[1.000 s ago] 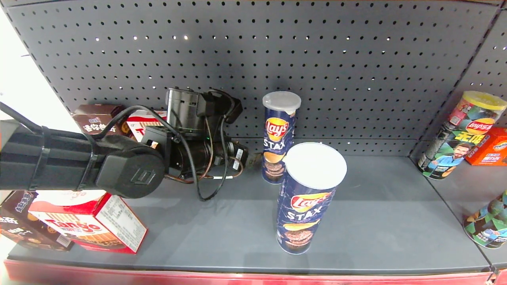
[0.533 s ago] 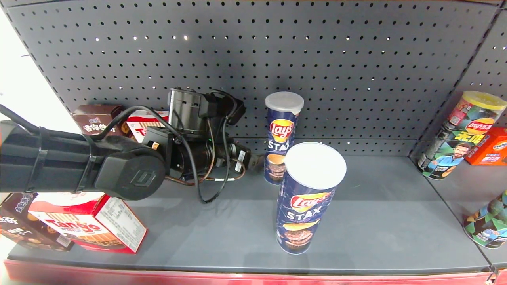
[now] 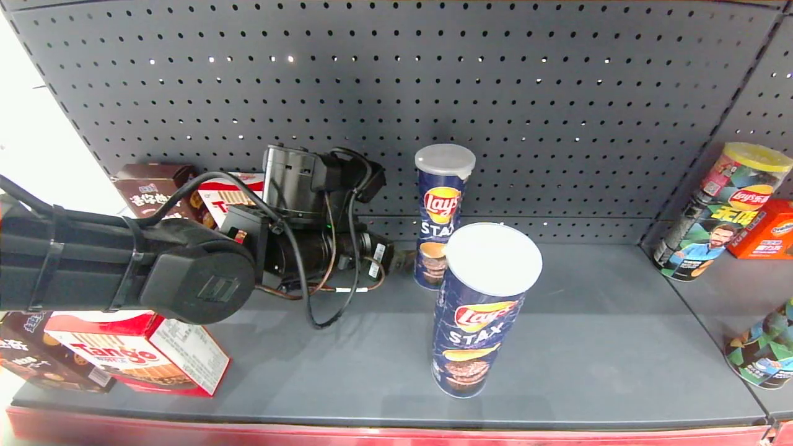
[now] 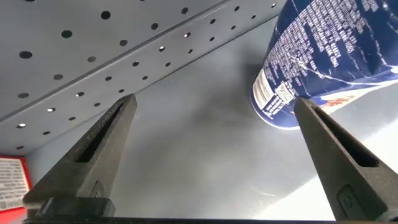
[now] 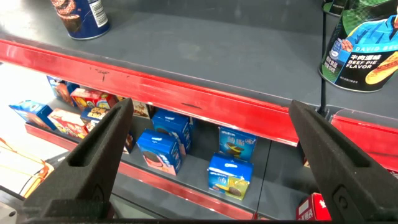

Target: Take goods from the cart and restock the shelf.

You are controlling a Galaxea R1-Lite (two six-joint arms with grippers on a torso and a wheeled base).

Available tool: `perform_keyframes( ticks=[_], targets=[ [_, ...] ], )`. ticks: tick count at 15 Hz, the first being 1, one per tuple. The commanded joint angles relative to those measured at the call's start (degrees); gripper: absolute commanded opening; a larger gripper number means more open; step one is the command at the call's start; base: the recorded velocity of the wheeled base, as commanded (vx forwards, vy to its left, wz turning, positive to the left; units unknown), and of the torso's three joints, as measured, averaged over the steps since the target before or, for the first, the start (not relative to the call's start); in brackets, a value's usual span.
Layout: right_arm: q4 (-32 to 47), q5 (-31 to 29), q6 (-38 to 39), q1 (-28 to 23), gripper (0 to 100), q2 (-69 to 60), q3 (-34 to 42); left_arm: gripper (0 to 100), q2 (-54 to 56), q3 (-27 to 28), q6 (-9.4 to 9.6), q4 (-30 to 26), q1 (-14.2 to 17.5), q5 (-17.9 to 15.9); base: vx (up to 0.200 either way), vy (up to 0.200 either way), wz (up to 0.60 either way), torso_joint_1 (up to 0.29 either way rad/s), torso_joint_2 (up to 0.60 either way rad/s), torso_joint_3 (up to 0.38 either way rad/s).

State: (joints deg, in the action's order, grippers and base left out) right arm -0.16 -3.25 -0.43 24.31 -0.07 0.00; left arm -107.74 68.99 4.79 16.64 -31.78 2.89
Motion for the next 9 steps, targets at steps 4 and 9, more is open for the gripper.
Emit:
perform_keyframes(
  ticks=[4,9],
  targets=[
    [0.0,0.0,0.0,0.0,100,0.1,0.0,100,1.5,-0.7,0.22,0.1,0.5,0.2,0.000,0.000,0.00,0.000,0.00,0.000],
    [0.0,0.0,0.0,0.0,100,0.1,0.0,100,0.3,-0.3,1.10,1.0,0.8,0.5,0.000,0.000,0.00,0.000,0.00,0.000]
  ],
)
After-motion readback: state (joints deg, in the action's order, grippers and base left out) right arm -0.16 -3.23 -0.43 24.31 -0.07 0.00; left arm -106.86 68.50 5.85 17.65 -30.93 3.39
